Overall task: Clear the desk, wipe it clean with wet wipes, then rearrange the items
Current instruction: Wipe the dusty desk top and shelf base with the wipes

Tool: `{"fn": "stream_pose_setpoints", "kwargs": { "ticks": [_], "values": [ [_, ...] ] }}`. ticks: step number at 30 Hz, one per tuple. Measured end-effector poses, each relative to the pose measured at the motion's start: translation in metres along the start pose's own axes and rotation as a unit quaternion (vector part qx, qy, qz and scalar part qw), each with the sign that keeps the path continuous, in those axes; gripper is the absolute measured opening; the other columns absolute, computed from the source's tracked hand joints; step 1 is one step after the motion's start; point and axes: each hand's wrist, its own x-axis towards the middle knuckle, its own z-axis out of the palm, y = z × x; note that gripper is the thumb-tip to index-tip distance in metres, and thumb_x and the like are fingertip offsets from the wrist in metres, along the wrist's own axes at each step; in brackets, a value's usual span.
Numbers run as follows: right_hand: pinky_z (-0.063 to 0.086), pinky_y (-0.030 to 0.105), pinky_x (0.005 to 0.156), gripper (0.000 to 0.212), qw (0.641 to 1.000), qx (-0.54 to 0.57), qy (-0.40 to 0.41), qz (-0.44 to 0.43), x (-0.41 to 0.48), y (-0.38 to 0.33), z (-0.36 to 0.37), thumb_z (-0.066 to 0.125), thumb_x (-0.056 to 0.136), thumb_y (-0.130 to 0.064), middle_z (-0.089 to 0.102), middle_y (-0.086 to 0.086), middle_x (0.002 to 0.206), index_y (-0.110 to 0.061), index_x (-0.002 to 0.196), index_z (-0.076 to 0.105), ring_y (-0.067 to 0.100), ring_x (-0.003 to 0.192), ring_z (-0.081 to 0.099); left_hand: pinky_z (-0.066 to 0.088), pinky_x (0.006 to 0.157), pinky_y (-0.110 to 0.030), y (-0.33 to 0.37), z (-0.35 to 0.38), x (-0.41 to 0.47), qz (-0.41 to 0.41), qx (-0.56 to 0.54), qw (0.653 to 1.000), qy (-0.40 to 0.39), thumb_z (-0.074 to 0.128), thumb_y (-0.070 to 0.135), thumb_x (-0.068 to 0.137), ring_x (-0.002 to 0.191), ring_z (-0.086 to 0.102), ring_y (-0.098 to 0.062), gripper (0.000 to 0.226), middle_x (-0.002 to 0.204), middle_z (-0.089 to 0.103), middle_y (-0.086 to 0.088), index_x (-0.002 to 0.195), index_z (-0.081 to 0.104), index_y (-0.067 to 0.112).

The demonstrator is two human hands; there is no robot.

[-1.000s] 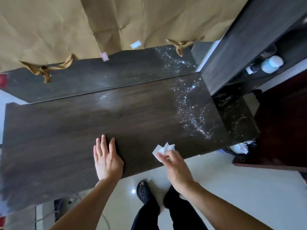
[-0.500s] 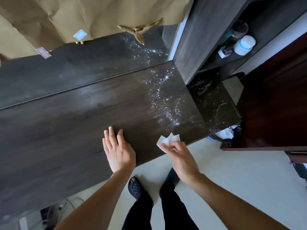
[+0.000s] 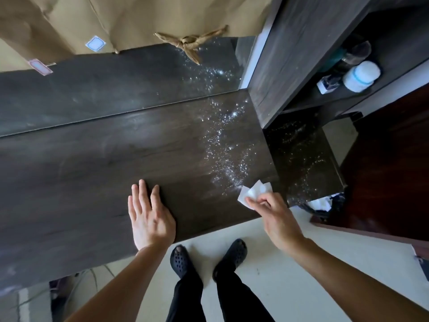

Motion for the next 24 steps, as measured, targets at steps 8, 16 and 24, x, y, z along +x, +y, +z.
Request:
{"fn": "stream_pose_setpoints", "kwargs": {
  "ticks": [8, 16, 24],
  "values": [
    [0.050, 0.042, 0.066, 0.045, 0.994, -0.018, 0.060, 0.086, 0.132, 0.044, -0.010, 0.054, 0.079, 0.015, 0.053, 0.015, 0.093, -0.009, 0.115, 0.066, 0.036, 0.084, 0.051, 0.018, 0.115, -0.051, 0.002, -0.003, -0.001, -0.003, 0.000, 1.000, 0.012, 0.028, 0.019, 0.085, 0.140, 0.021, -0.040, 0.051, 0.148, 0.031, -0.024, 0.129, 0.048, 0.001],
    [0.047, 0.028, 0.063, 0.046, 0.997, -0.008, -0.003, -0.080, 0.063, 0.029, -0.006, 0.058, 0.076, 0.013, 0.048, 0.002, 0.095, -0.009, 0.115, 0.065, 0.020, 0.083, 0.047, 0.021, 0.113, -0.052, 0.004, -0.004, 0.000, -0.006, -0.004, 1.000, 0.014, 0.034, 0.014, 0.084, 0.139, 0.022, -0.042, 0.048, 0.147, 0.032, -0.025, 0.128, 0.049, 0.001],
    [0.050, 0.044, 0.080, 0.056, 0.999, -0.040, 0.008, 0.029, 0.128, 0.017, -0.002, 0.052, 0.075, 0.017, 0.054, 0.016, 0.106, -0.010, 0.122, 0.060, 0.033, 0.100, 0.046, 0.021, 0.114, -0.051, 0.004, -0.006, 0.000, -0.009, -0.005, 1.000, 0.013, 0.033, 0.017, 0.085, 0.139, 0.023, -0.041, 0.048, 0.147, 0.034, -0.024, 0.128, 0.050, 0.002]
  ]
}}
